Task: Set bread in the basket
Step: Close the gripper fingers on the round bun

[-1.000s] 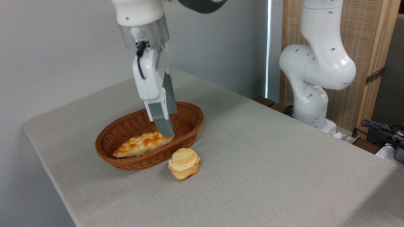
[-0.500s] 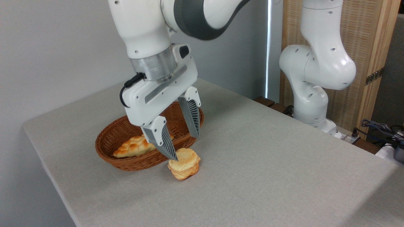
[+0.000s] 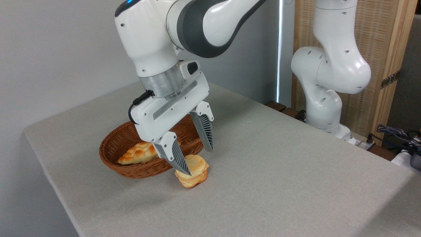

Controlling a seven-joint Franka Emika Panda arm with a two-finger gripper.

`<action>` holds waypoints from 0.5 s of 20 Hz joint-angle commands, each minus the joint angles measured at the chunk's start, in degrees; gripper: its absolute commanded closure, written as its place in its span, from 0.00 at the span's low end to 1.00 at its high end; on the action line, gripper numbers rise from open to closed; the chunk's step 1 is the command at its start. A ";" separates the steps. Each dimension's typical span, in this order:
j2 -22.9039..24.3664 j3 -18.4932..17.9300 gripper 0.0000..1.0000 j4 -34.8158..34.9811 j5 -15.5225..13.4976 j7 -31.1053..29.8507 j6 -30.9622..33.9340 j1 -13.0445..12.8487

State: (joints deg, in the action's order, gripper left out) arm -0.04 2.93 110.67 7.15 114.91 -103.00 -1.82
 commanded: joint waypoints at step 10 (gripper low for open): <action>-1.02 1.12 0.00 7.90 0.94 0.49 -11.78 -0.20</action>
State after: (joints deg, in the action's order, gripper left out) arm -0.74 4.04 118.09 7.35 114.91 -112.39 -1.89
